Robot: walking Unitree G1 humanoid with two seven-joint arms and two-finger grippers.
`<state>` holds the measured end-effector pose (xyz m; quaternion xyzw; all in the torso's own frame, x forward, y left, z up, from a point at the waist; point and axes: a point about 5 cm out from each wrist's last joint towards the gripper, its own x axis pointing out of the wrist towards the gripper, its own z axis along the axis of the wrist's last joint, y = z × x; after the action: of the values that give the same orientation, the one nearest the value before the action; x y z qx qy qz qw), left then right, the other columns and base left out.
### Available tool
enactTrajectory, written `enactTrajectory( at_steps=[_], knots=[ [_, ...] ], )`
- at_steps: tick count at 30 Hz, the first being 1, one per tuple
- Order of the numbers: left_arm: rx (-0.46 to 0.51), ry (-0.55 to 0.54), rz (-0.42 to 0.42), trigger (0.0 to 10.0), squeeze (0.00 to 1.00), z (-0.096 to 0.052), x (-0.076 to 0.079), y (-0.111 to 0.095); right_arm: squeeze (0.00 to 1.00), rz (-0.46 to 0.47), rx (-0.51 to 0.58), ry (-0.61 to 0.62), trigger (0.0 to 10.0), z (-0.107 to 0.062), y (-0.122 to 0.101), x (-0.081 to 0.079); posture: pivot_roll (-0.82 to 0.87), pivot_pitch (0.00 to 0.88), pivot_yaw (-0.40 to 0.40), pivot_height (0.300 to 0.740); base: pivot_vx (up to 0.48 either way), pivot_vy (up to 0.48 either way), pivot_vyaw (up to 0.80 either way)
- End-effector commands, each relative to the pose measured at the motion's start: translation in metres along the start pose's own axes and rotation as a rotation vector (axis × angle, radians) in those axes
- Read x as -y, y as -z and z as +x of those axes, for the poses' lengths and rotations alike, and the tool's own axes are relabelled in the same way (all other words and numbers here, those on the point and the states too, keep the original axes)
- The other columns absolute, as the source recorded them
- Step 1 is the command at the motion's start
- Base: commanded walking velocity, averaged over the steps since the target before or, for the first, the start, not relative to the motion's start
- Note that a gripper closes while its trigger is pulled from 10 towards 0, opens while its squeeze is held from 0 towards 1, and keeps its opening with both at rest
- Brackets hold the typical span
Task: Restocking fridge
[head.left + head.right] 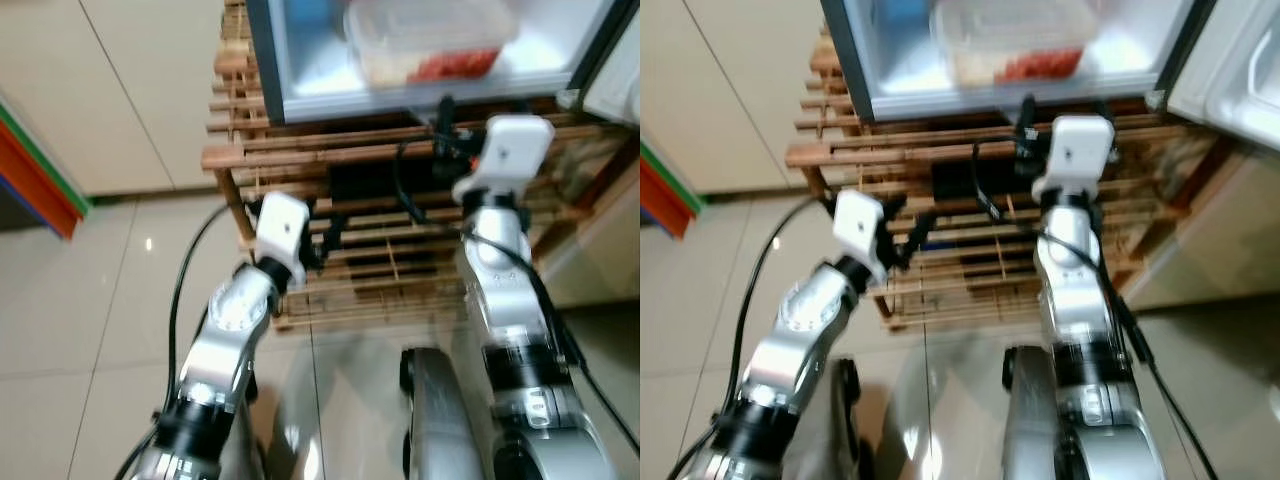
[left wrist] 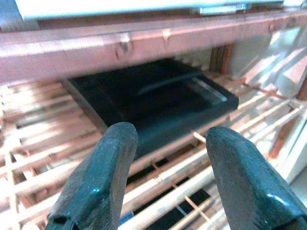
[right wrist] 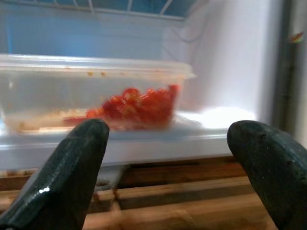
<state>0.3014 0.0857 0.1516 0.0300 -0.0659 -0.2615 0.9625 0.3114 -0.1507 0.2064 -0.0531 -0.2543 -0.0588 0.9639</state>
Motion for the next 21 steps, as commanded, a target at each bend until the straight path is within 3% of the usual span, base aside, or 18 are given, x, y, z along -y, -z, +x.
enactTrajectory(
  at_steps=[1, 3, 4, 7, 11, 17, 21],
  knots=[
    [0.003, -0.006, 0.008, 10.0, 0.0, -0.003, 0.0, -0.002, 0.0, -0.007, 0.018, -0.005, 10.0, -0.004, -0.01, 0.0, -0.14, 0.097, 0.019, 0.536, 0.0, 0.0, 0.0],
    [0.013, -0.04, 0.011, 10.0, 0.0, -0.005, -0.005, -0.002, 0.0, -0.033, -0.022, -0.008, 10.0, -0.025, -0.007, 0.004, -0.15, 0.081, 0.022, 0.536, 0.0, 0.0, 0.0],
    [0.024, -0.113, 0.007, 10.0, 0.0, -0.01, -0.014, -0.001, 0.0, -0.066, -0.064, -0.007, 10.0, -0.041, 0.001, 0.01, -0.16, 0.07, 0.025, 0.536, 0.0, 0.0, 0.0],
    [0.047, -0.236, 0.03, 10.0, 0.0, -0.022, -0.031, -0.001, 0.0, -0.116, -0.154, -0.017, 10.0, -0.069, 0.017, 0.02, -0.16, 0.055, 0.028, 0.536, 0.0, 0.0, 0.0],
    [0.075, -0.215, 0.055, 10.0, 0.0, -0.033, -0.033, -0.011, 0.0, -0.172, -0.328, 0.004, 10.0, -0.109, 0.043, 0.042, -0.16, 0.026, 0.03, 0.536, 0.0, 0.0, 0.0],
    [0.048, -0.106, 0.027, 10.0, 0.0, -0.027, -0.021, -0.006, 0.0, -0.125, -0.45, 0.012, 10.0, -0.123, 0.06, 0.044, -0.15, 0.0, 0.028, 0.55, 0.0, 0.0, 0.0],
    [0.032, -0.109, 0.049, 10.0, 0.0, -0.017, -0.019, -0.002, 0.0, -0.09, -0.447, -0.009, 10.0, -0.114, 0.065, 0.035, -0.15, 0.0, 0.031, 0.574, 0.0, 0.0, 0.0]
  ],
)
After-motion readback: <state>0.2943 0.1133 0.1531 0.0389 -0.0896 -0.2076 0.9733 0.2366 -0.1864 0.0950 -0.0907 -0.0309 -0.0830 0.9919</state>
